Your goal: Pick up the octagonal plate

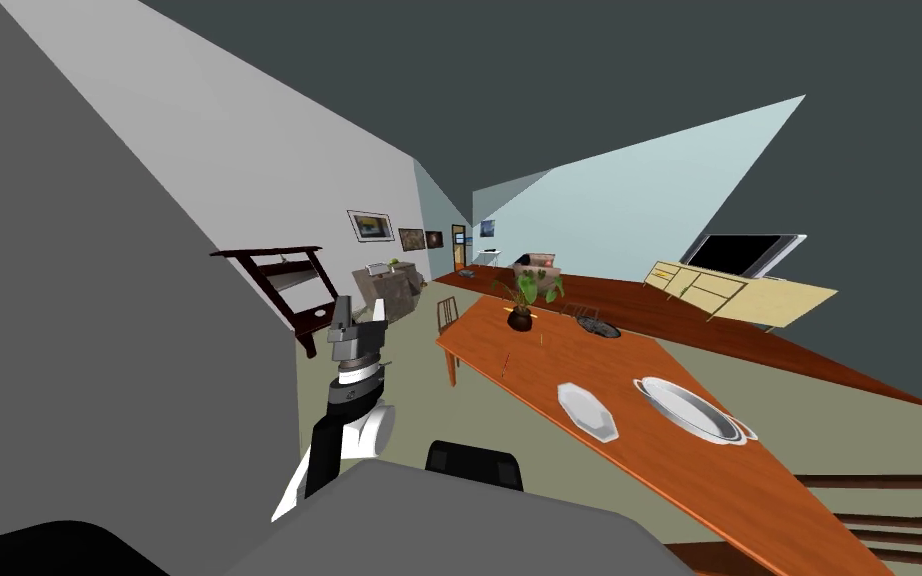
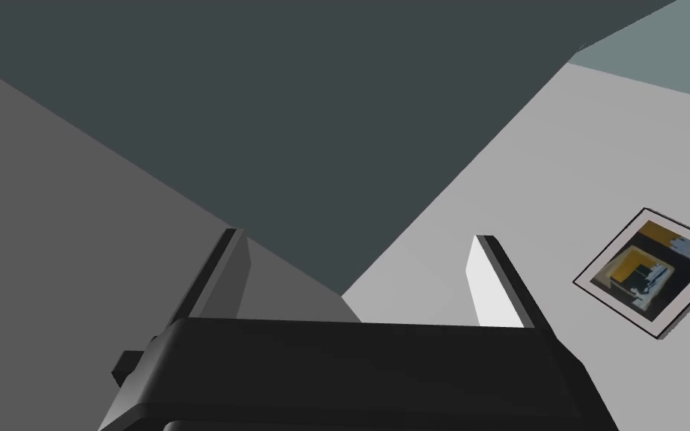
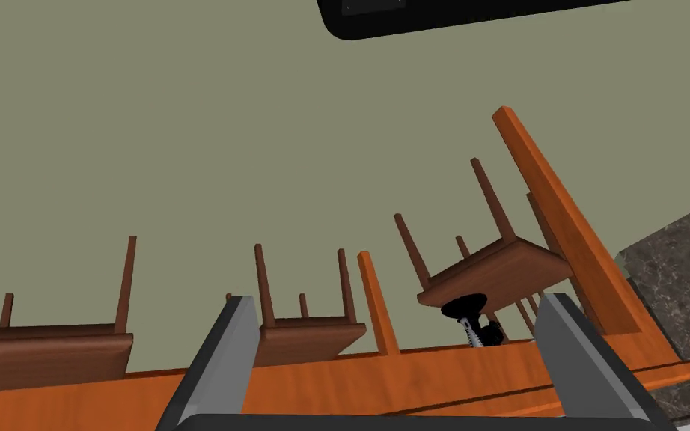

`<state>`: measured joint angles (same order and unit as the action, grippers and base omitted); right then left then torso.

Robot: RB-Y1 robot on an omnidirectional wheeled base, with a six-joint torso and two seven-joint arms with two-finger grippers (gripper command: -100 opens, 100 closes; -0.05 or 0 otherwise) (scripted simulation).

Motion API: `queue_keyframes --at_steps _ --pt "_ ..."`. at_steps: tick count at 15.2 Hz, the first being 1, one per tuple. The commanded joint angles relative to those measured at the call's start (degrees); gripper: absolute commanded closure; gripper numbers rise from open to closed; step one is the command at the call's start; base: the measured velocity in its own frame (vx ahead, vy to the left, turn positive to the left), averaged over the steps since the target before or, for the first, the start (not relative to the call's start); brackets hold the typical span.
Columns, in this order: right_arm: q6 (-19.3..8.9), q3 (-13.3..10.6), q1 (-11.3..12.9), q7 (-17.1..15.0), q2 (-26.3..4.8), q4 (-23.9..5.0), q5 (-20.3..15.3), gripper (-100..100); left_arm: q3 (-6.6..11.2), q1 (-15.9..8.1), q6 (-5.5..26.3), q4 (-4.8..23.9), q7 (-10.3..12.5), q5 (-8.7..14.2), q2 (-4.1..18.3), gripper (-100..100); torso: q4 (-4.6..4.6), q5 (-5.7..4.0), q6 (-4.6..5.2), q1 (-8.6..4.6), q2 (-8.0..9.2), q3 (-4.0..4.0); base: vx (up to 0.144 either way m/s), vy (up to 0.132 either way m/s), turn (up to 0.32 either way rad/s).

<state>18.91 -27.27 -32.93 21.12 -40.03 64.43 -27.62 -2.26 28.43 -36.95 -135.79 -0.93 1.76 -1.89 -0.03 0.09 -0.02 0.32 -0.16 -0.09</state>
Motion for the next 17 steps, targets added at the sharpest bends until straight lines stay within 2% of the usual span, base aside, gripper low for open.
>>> queue_keyframes --at_steps 1,3,4,5,7,10,12,13,16,17 --pt "0.1 -0.7 0.7 1.0 -1.0 -2.9 -0.8 -100 0.0 0.0 0.0 0.0 0.0 0.0 0.0 0 0.0 0.0 0.0 0.0 0.0 0.0 0.044 0.085 0.134" --pt "0.1 -0.7 0.7 1.0 -1.0 -3.7 -0.8 -100 0.0 0.0 0.0 0.0 0.0 0.0 0.0 0 0.0 -0.01 0.02 -0.04 0.02 0.01 0.028 0.042 0.024" --pt "0.1 -1.6 1.3 2.2 -2.8 -5.6 -1.9 -100 0.01 0.0 0.0 0.0 0.0 0.0 0.0 0 0.01 -0.03 0.03 -0.12 0.06 0.03 0.039 0.047 0.11" --pt "0.1 -1.6 1.3 2.2 -2.8 -7.0 -1.9 -100 0.0 0.0 0.0 0.0 0.0 0.0 0.0 0 0.01 -0.03 -0.01 -0.13 0.03 0.02 0.043 0.064 0.155" --pt "0.1 -1.6 1.3 2.2 -2.8 -7.0 -1.9 -100 0.0 0.0 0.0 0.0 0.0 0.0 0.0 0 0.01 -0.03 0.02 -0.1 0.04 0.02 0.031 0.042 0.02" --pt "0.2 -3.3 2.8 4.5 -6.2 -11.5 -4.0 -100 0.0 0.0 0.0 0.0 0.0 0.0 0.0 0 0.0 -0.02 -0.01 -0.06 -0.04 -0.02 0.068 0.078 0.137" --pt "0.2 -3.3 2.8 4.5 -6.2 -13.1 -4.0 -100 0.0 0.0 0.0 0.0 0.0 0.0 0.0 0 -0.03 0.02 -0.01 0.06 -0.17 -0.1 0.08 0.085 0.095" --pt "0.3 -4.0 3.7 5.6 -7.7 -15.2 -5.0 -100 0.0 0.0 0.0 0.0 0.0 0.0 0.0 0 -0.03 0.0 0.02 0.03 -0.12 -0.07 0.07 0.084 0.127" --pt "0.3 -4.0 3.7 5.6 -7.7 -16.0 -5.0 -100 0.0 0.0 0.0 0.0 0.0 0.0 0.0 0 -0.01 -0.01 0.03 -0.01 -0.04 -0.03 0.041 0.056 0.049" --pt "0.5 -4.7 4.6 6.7 -9.2 -17.8 -5.9 -100 0.01 0.0 0.0 0.0 0.0 0.0 0.0 0 0.01 -0.02 0.04 -0.09 0.06 0.03 0.027 0.058 0.084"
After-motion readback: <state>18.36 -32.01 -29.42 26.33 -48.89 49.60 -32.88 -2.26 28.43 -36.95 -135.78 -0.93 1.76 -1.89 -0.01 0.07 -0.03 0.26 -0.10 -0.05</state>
